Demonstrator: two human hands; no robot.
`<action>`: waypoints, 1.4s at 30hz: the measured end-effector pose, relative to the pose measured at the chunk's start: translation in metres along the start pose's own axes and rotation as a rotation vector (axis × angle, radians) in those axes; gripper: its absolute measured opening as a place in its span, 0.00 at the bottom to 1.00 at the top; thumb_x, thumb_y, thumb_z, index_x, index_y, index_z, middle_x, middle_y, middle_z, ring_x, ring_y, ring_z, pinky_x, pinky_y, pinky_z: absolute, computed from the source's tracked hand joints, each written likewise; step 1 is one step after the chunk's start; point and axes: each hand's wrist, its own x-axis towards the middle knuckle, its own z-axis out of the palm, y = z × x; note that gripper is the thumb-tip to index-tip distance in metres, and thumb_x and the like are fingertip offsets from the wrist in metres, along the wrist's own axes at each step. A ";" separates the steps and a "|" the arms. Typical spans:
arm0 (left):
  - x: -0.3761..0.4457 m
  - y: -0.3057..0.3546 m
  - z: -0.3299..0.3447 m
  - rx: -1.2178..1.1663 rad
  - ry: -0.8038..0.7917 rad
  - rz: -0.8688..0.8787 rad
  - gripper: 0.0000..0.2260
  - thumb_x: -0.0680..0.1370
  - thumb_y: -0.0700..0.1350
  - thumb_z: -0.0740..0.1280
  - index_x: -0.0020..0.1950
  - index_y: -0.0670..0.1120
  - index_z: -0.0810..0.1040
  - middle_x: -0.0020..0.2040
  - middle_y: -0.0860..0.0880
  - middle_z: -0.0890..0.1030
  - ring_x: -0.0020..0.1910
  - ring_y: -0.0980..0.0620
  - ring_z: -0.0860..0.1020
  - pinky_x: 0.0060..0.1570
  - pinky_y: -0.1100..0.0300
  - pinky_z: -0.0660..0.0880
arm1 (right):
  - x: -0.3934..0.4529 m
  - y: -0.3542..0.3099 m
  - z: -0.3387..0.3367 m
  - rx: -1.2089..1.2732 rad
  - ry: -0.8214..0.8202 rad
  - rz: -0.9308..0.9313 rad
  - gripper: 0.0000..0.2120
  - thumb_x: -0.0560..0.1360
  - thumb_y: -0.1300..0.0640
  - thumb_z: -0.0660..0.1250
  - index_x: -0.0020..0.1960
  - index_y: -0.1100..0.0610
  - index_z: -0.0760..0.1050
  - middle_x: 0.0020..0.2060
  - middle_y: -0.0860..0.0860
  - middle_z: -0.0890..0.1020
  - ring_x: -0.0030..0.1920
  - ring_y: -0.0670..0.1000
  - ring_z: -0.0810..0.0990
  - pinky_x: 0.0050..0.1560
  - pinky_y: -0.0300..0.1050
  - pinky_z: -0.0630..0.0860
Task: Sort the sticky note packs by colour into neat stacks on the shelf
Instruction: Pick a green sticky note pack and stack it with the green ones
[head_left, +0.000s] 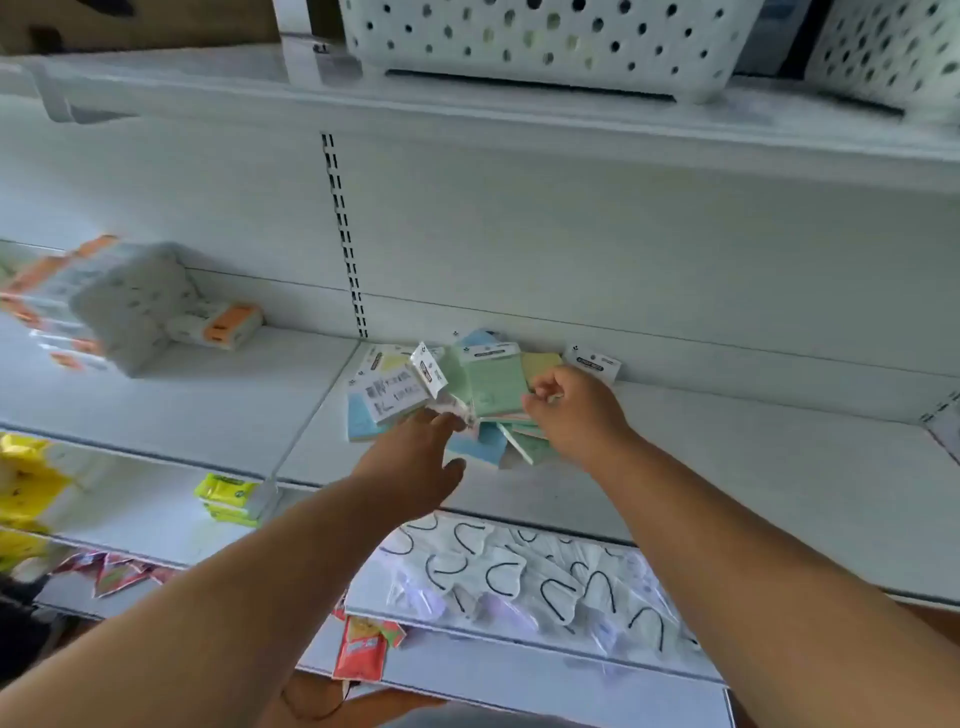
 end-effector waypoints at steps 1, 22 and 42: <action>0.008 -0.006 -0.001 -0.025 -0.046 -0.025 0.21 0.76 0.54 0.65 0.68 0.53 0.70 0.67 0.49 0.73 0.62 0.46 0.73 0.57 0.54 0.71 | 0.007 -0.002 0.005 -0.012 0.004 0.044 0.13 0.73 0.51 0.69 0.55 0.53 0.76 0.51 0.47 0.80 0.51 0.50 0.79 0.48 0.40 0.70; 0.057 0.032 0.023 -0.897 -0.095 -0.354 0.06 0.72 0.42 0.72 0.38 0.50 0.77 0.32 0.55 0.79 0.34 0.51 0.76 0.37 0.56 0.74 | 0.008 0.010 -0.029 0.309 0.089 0.224 0.08 0.71 0.55 0.73 0.37 0.50 0.75 0.33 0.44 0.77 0.28 0.44 0.72 0.31 0.40 0.71; 0.050 0.353 0.146 -0.592 -0.132 0.177 0.14 0.71 0.49 0.71 0.52 0.65 0.74 0.40 0.62 0.79 0.37 0.63 0.76 0.35 0.74 0.68 | -0.088 0.265 -0.266 0.027 0.418 0.216 0.17 0.72 0.50 0.72 0.50 0.44 0.64 0.37 0.43 0.81 0.38 0.40 0.79 0.33 0.35 0.70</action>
